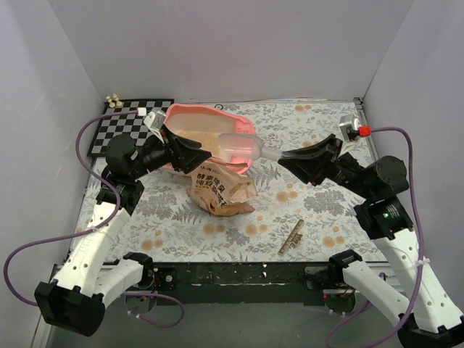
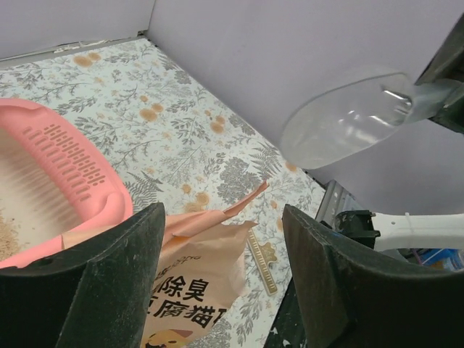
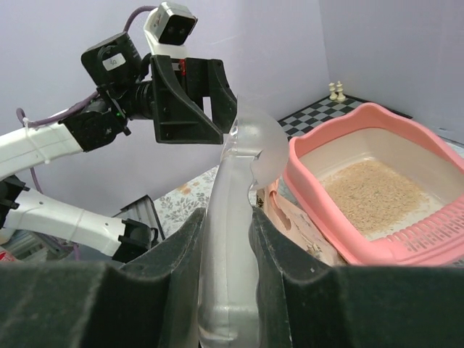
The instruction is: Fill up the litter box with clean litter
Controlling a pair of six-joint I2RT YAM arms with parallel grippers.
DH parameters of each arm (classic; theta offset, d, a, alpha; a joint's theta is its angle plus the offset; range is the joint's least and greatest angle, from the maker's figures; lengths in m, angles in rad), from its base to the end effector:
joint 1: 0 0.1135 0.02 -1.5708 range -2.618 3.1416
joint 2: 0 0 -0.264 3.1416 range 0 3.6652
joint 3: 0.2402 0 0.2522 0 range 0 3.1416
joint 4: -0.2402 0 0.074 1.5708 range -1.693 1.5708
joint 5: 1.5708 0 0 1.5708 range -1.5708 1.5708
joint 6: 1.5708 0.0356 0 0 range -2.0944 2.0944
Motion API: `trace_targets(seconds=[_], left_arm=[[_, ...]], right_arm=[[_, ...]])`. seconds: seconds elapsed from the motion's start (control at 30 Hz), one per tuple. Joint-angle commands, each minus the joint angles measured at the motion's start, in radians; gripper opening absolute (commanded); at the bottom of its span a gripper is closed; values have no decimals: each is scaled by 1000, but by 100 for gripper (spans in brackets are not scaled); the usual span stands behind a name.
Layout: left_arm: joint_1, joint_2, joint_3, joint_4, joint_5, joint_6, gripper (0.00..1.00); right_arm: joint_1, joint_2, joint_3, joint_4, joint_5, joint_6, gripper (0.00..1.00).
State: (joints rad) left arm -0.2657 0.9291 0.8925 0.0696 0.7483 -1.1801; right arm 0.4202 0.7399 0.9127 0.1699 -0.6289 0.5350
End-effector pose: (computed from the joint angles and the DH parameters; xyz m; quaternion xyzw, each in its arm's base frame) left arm 0.1953 -0.0783 0.3793 -0.0500 0.6967 -0.6331 0.3335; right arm 0.1310 0.0815 0.4273 -0.2209 0.5615 0.5155 0.6084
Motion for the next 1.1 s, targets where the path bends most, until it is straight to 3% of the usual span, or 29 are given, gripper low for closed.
trace_targets(seconds=[0.0, 0.2, 0.4, 0.53, 0.77, 1.07], left_arm=[[-1, 46, 111, -203, 14, 238, 66], [-1, 83, 206, -257, 22, 486, 70], [-1, 112, 214, -303, 302, 720, 73], [-1, 161, 201, -324, 459, 795, 74], [-24, 261, 253, -425, 392, 945, 76], [-86, 401, 304, -542, 292, 1053, 76]], right_arm=[[-1, -53, 95, -286, 81, -119, 1], [-1, -117, 117, -495, 93, -179, 1], [-1, -203, 87, -598, 70, -142, 1], [0, -247, 113, -670, 103, -132, 1], [0, -278, 183, -750, 71, -141, 1], [2, -330, 114, -750, 49, -135, 1]])
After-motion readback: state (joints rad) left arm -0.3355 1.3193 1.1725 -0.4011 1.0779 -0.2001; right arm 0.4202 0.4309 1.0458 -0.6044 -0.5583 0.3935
